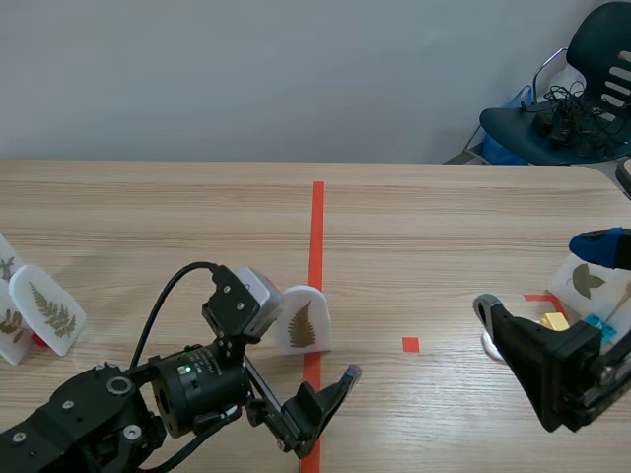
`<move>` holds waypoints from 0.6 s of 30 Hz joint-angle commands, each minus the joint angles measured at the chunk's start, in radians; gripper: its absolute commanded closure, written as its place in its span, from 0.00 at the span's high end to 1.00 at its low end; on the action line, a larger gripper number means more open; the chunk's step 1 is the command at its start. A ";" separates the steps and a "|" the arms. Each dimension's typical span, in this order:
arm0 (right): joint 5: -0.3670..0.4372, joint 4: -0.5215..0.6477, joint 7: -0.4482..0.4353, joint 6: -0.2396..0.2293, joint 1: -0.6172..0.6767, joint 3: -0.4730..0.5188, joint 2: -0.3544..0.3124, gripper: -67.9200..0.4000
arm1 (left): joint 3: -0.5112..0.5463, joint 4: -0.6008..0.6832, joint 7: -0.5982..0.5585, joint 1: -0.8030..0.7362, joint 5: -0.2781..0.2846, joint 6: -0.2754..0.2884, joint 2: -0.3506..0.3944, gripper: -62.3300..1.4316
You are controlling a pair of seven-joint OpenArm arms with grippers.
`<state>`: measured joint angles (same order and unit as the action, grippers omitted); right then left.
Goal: Do the leaf sorting experiment
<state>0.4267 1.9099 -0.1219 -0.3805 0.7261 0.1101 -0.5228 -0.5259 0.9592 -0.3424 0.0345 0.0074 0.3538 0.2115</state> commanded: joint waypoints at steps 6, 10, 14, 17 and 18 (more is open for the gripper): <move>0.007 0.015 -0.011 0.003 -0.014 0.008 0.002 1.00 | 0.003 0.019 -0.013 0.016 0.010 -0.055 -0.017 0.69; 0.007 0.015 -0.011 0.003 -0.014 0.008 0.002 1.00 | 0.003 0.019 -0.013 0.016 0.010 -0.076 -0.016 0.33; 0.007 0.015 -0.010 0.003 -0.014 0.008 0.002 1.00 | 0.003 0.019 -0.004 0.015 0.010 -0.075 -0.016 0.13; 0.007 0.015 -0.007 0.003 -0.014 0.008 0.002 1.00 | 0.003 0.026 0.011 0.011 0.011 -0.068 -0.012 0.10; 0.007 0.015 -0.007 0.003 -0.014 0.008 0.002 1.00 | 0.004 0.040 0.037 0.006 0.011 -0.067 -0.008 0.10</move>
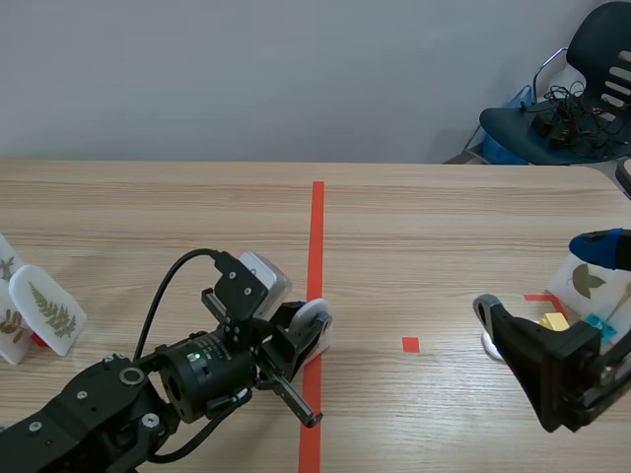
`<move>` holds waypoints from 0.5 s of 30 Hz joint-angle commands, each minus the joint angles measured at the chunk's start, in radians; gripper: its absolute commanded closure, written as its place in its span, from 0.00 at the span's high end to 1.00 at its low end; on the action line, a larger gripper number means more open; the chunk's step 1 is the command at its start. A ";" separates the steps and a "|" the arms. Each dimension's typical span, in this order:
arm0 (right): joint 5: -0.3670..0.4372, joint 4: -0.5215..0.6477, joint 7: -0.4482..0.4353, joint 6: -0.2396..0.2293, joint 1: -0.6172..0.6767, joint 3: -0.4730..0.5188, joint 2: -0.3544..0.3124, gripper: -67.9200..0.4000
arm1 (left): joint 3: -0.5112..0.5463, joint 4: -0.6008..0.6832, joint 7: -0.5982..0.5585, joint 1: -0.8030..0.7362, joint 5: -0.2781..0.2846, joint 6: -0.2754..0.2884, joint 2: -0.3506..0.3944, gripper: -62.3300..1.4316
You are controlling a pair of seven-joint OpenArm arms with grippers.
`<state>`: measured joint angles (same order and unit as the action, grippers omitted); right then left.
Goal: Do the leaf sorting experiment
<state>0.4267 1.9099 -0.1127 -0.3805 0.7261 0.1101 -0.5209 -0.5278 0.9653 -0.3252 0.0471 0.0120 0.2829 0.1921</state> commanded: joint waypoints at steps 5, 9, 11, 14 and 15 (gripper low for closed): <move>0.007 0.015 -0.016 0.003 -0.014 0.008 0.000 1.00 | 0.054 0.239 0.129 -0.105 0.113 0.003 0.078 0.10; 0.007 0.015 -0.016 0.003 -0.014 0.008 0.000 1.00 | 0.177 0.437 0.177 -0.248 0.171 -0.001 0.125 0.10; 0.007 0.015 -0.016 0.003 -0.014 0.008 0.000 1.00 | 0.252 0.509 0.196 -0.326 0.214 -0.002 0.130 0.10; 0.007 0.015 -0.016 0.003 -0.014 0.008 0.000 1.00 | 0.359 0.563 0.194 -0.426 0.286 -0.005 0.124 0.10; 0.007 0.015 -0.016 0.003 -0.014 0.008 0.000 1.00 | 0.394 0.565 0.188 -0.450 0.299 -0.008 0.117 0.10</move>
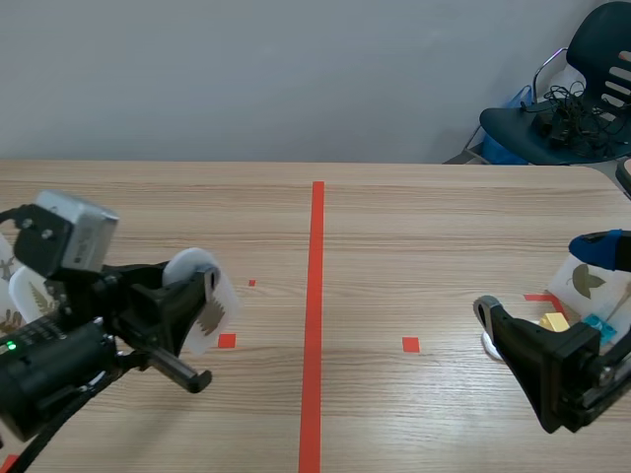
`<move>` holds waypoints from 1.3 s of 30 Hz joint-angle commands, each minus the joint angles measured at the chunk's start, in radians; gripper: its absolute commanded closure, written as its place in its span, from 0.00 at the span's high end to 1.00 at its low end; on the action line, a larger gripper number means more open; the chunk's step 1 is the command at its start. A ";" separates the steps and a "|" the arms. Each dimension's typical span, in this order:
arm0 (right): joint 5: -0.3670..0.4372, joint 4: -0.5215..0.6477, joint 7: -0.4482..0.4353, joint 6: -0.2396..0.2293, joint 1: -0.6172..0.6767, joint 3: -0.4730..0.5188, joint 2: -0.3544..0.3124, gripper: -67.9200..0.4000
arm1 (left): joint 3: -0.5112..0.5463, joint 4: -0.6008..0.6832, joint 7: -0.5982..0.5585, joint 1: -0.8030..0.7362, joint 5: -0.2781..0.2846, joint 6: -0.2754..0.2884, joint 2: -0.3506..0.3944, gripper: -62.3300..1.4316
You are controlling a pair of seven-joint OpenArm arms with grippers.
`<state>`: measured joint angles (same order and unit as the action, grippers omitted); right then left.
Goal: Do the leaf sorting experiment
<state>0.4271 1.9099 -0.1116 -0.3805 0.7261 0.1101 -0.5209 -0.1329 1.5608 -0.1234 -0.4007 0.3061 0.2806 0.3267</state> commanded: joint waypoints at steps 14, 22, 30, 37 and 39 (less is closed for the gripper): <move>0.007 0.015 -0.018 0.003 -0.014 0.008 0.000 1.00 | 0.215 -0.254 -0.041 0.041 0.103 -0.166 -0.063 0.10; 0.007 0.015 -0.017 0.003 -0.014 0.008 0.000 1.00 | 0.215 -0.357 -0.071 0.100 0.102 -0.163 -0.063 0.20; 0.007 0.015 -0.018 0.003 -0.014 0.008 0.001 1.00 | 0.233 -0.327 -0.066 0.085 0.102 -0.162 -0.060 0.61; 0.007 0.015 -0.018 0.003 -0.014 0.008 0.001 1.00 | 0.345 -0.076 0.063 0.001 0.148 -0.147 -0.022 0.61; 0.007 0.015 -0.018 0.003 -0.014 0.008 0.001 1.00 | 0.380 0.024 0.101 -0.043 0.189 -0.101 -0.005 0.66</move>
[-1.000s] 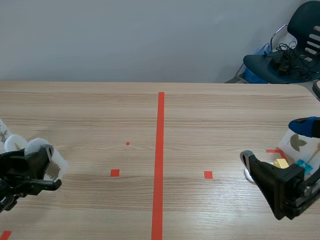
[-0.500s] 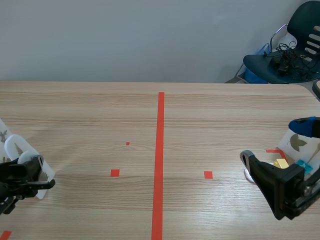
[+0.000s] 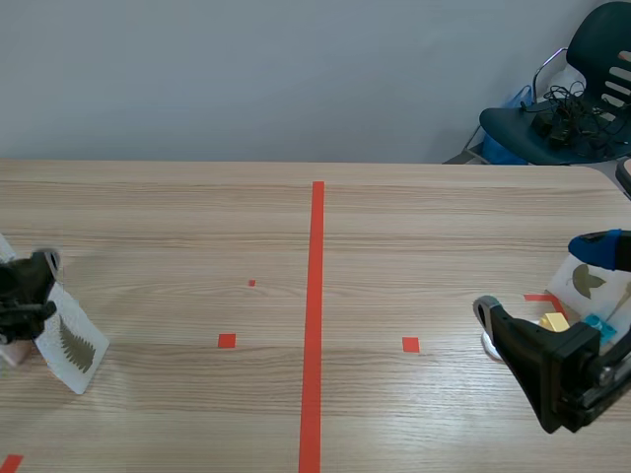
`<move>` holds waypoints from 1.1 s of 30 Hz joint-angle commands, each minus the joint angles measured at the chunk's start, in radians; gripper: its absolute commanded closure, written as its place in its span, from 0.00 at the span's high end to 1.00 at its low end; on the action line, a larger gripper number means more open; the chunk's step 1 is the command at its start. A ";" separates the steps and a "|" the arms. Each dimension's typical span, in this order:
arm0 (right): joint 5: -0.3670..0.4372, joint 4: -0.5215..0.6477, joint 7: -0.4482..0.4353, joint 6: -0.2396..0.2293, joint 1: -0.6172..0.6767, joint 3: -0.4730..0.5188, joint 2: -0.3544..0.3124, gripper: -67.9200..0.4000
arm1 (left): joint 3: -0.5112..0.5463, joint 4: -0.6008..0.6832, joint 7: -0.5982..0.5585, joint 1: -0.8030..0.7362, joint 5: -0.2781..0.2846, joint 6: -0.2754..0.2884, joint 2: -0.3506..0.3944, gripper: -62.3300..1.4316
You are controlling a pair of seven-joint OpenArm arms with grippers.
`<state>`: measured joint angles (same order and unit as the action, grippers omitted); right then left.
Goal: Do the leaf sorting experiment
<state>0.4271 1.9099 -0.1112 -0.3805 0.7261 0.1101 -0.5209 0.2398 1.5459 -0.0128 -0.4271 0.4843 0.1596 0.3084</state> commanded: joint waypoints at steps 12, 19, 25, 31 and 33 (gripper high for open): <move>0.008 0.015 -0.019 0.003 -0.014 0.008 0.000 1.00 | 0.051 0.432 0.075 -0.143 0.029 0.536 0.044 1.00; 0.008 0.015 -0.019 0.003 -0.014 0.008 0.000 1.00 | -0.014 0.409 0.086 -0.143 0.028 0.536 0.044 1.00; 0.007 0.015 -0.018 0.003 -0.014 0.008 0.000 1.00 | -0.047 0.353 0.085 -0.139 0.028 0.536 0.044 1.00; 0.001 0.014 0.038 -0.048 -0.051 0.007 0.001 1.00 | -0.048 0.332 0.085 -0.137 0.028 0.536 0.045 1.00; -0.011 0.009 0.051 -0.058 -0.079 -0.001 0.000 1.00 | -0.048 0.332 0.085 -0.137 0.028 0.536 0.045 1.00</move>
<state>0.4061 1.9099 -0.0463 -0.4454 0.6777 0.1093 -0.5209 0.1898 1.8591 0.0864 -0.5678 0.4988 0.6945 0.3546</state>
